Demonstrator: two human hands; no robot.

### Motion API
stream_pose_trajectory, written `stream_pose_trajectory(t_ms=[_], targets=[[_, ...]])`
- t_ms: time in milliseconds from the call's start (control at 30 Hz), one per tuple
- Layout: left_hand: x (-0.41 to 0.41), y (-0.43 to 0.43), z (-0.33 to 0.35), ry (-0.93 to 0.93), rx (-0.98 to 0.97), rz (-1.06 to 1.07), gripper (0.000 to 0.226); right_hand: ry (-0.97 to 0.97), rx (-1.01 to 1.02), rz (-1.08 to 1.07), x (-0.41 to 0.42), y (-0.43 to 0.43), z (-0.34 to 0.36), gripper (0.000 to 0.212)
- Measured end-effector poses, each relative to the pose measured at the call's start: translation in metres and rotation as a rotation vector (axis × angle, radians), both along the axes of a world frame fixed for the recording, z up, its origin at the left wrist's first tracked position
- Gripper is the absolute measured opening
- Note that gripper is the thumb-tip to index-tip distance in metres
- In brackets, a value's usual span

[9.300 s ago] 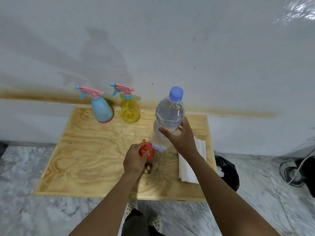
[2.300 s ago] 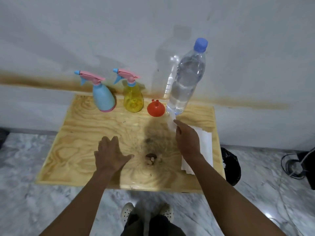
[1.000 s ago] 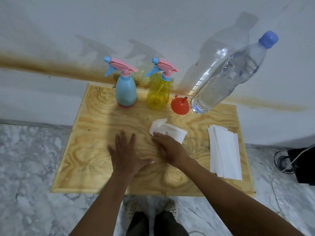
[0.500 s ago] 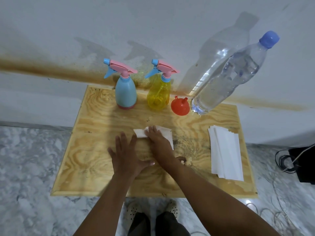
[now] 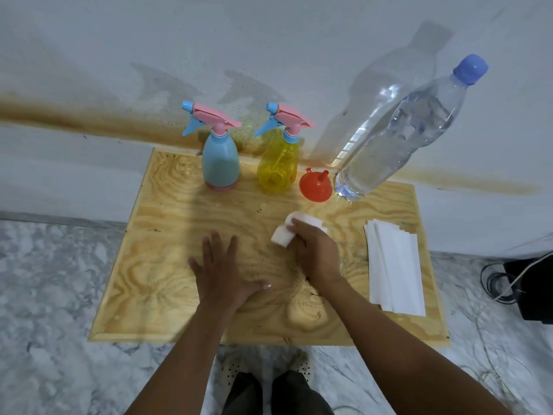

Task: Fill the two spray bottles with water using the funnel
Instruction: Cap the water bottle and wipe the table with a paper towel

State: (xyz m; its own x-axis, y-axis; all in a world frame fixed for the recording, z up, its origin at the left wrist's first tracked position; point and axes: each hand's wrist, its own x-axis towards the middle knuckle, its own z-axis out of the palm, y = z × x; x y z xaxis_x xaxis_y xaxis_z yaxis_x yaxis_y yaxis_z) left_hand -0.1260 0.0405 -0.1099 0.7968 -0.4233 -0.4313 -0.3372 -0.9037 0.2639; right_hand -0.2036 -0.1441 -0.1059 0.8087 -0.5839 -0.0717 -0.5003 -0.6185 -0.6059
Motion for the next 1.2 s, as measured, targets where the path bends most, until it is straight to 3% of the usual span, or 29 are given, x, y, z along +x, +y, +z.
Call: stream_pose_trajectory(t_ms=[67, 200, 333, 400, 467, 533, 633, 700, 767, 1033, 1200], targets=[[-0.001, 0.000, 0.000, -0.002, -0.011, 0.007, 0.133, 0.087, 0.019, -0.028, 0.011, 0.001, -0.002, 0.042], [-0.001, 0.001, -0.001, 0.000, -0.011, 0.004, 0.133, 0.192, -0.015, 0.161, 0.015, 0.021, -0.014, 0.051], [-0.001, 0.000, 0.000, 0.012, -0.021, 0.001, 0.132, 0.093, -0.040, 0.332, -0.006, 0.036, -0.029, 0.052], [-0.001, 0.000, 0.000, 0.013, -0.017, -0.004, 0.132, 0.021, 0.068, 0.373, -0.024, 0.037, -0.034, 0.046], [-0.001, 0.001, 0.000, 0.008, -0.019, -0.011, 0.131, -0.007, 0.044, 0.407, -0.042, 0.030, -0.033, 0.039], [0.000, 0.001, 0.001, 0.022, -0.023, -0.013, 0.129, -0.021, 0.017, 0.395, -0.051, 0.018, -0.027, 0.034], [0.000, 0.001, 0.001, 0.024, 0.003, -0.014, 0.131, -0.022, -0.029, 0.118, -0.039, -0.001, -0.009, 0.038], [0.000, 0.000, 0.001, 0.018, 0.006, -0.011, 0.132, 0.039, -0.020, -0.073, -0.020, -0.010, -0.007, 0.043], [0.000, 0.000, 0.000, 0.016, 0.007, -0.011, 0.132, 0.145, -0.017, -0.104, -0.002, 0.000, -0.008, 0.053], [0.001, 0.000, -0.003, 0.007, -0.002, -0.019, 0.129, 0.132, 0.085, 0.173, -0.017, 0.054, -0.025, 0.047], [0.002, -0.002, 0.000, 0.032, 0.022, -0.028, 0.120, 0.112, 0.317, 0.247, -0.064, 0.051, -0.031, 0.041]])
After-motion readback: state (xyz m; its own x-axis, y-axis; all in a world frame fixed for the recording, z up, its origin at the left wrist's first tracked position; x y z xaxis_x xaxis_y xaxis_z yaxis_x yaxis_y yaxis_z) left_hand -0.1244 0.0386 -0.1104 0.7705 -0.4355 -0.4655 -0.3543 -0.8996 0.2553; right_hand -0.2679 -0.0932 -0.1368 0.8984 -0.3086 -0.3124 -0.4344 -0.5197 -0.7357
